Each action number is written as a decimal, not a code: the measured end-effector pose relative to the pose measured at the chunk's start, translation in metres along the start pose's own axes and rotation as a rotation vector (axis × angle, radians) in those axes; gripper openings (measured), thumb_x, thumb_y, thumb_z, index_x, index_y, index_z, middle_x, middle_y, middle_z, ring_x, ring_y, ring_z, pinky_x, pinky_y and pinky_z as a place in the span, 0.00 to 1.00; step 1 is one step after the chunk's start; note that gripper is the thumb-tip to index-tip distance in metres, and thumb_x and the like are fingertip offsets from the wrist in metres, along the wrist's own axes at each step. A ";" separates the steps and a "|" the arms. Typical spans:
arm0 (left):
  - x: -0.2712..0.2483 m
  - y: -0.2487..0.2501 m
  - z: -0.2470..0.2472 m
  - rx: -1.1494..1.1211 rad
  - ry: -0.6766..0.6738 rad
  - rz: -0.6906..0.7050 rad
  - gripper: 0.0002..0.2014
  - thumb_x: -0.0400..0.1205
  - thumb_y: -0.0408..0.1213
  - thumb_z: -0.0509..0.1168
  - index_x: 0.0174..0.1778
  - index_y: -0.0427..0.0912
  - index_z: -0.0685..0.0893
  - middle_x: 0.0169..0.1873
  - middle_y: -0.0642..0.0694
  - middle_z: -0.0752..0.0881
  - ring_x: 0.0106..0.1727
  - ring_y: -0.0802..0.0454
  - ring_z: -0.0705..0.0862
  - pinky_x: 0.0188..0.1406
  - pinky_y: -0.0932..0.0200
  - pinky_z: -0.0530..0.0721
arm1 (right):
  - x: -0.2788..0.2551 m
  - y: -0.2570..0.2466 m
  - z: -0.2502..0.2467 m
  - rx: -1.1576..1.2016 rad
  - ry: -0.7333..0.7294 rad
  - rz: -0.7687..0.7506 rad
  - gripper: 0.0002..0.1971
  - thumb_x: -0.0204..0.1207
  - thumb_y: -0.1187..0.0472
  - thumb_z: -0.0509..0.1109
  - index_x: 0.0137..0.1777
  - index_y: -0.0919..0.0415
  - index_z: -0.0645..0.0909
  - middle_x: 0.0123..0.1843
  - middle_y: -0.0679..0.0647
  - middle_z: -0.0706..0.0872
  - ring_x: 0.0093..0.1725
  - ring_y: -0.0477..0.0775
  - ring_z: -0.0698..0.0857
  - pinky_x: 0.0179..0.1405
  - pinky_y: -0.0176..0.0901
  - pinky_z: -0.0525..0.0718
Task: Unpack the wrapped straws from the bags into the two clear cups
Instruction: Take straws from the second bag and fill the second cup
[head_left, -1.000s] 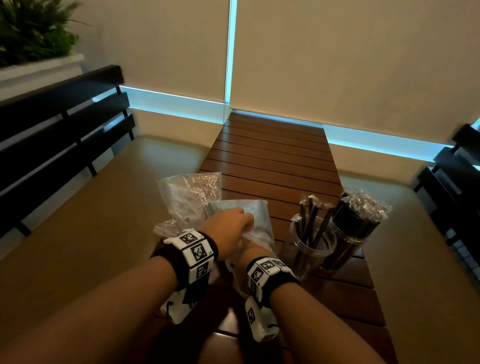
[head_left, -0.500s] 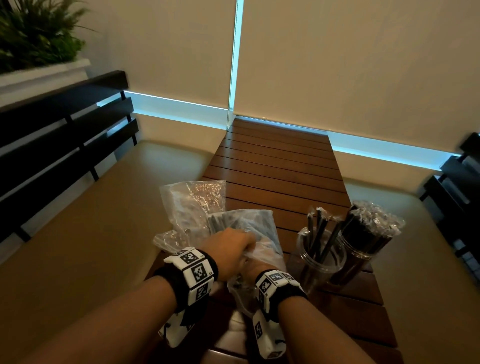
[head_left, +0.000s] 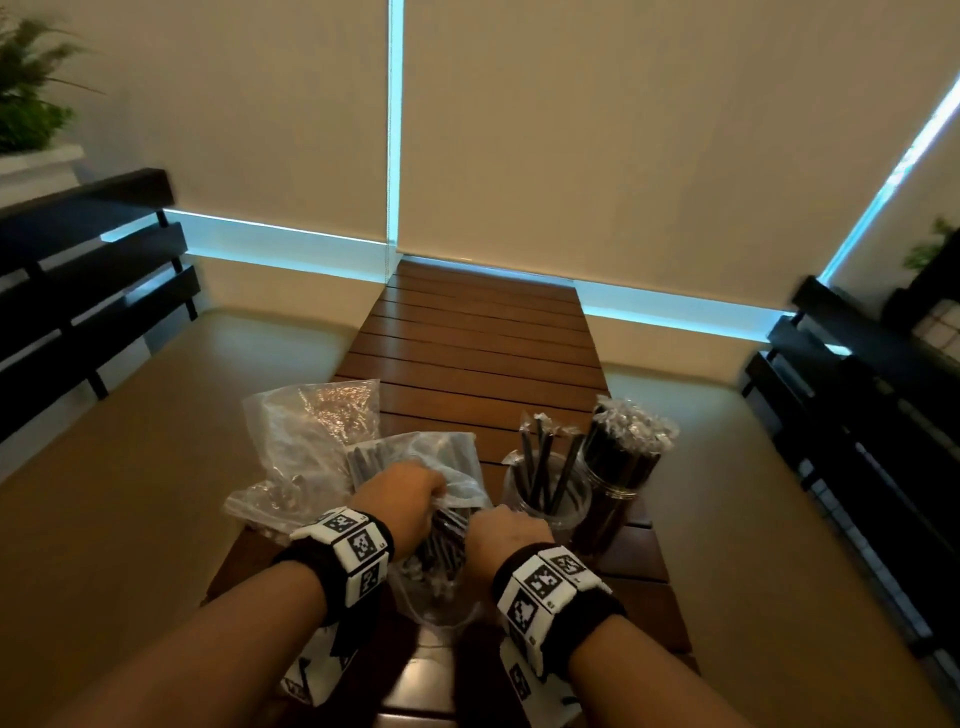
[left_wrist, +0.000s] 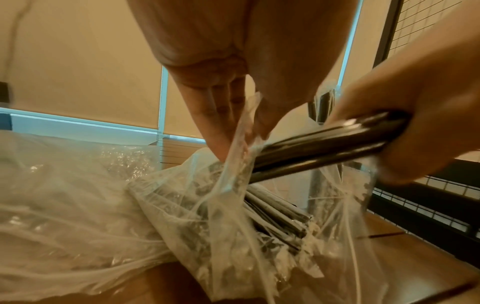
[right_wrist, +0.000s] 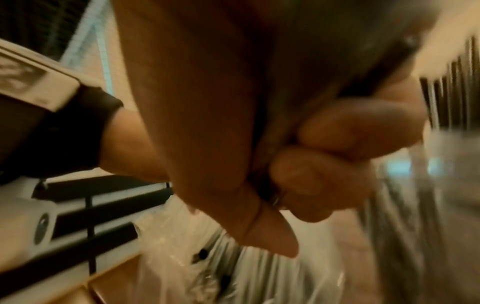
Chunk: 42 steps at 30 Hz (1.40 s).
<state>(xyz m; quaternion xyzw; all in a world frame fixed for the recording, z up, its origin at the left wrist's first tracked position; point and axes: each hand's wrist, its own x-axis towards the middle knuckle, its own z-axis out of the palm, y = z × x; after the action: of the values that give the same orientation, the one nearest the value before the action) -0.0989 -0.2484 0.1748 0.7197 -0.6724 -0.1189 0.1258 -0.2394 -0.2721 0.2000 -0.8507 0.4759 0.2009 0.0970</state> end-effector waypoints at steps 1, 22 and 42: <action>-0.001 0.002 0.000 0.001 0.000 -0.015 0.16 0.81 0.31 0.59 0.60 0.50 0.84 0.56 0.48 0.84 0.56 0.49 0.83 0.55 0.54 0.83 | -0.012 0.008 -0.007 -0.093 0.033 -0.023 0.13 0.83 0.58 0.63 0.63 0.62 0.81 0.62 0.60 0.83 0.61 0.63 0.83 0.51 0.52 0.77; -0.030 0.066 -0.049 -0.750 0.102 -0.063 0.32 0.70 0.39 0.73 0.72 0.47 0.74 0.68 0.46 0.79 0.70 0.45 0.78 0.64 0.51 0.78 | -0.073 0.060 -0.068 0.260 0.555 -0.035 0.04 0.73 0.58 0.67 0.45 0.50 0.81 0.40 0.51 0.87 0.42 0.57 0.87 0.45 0.54 0.89; -0.030 0.055 -0.069 -0.489 0.464 -0.133 0.20 0.79 0.45 0.71 0.24 0.50 0.70 0.23 0.54 0.75 0.25 0.57 0.72 0.26 0.60 0.67 | -0.052 0.043 -0.071 0.923 1.167 -0.353 0.07 0.81 0.61 0.61 0.54 0.50 0.79 0.47 0.42 0.84 0.46 0.40 0.83 0.45 0.39 0.82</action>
<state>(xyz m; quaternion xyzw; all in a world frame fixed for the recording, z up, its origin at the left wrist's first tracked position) -0.1294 -0.2204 0.2583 0.7182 -0.5291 -0.1179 0.4362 -0.2820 -0.2798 0.2880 -0.7555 0.3429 -0.5188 0.2060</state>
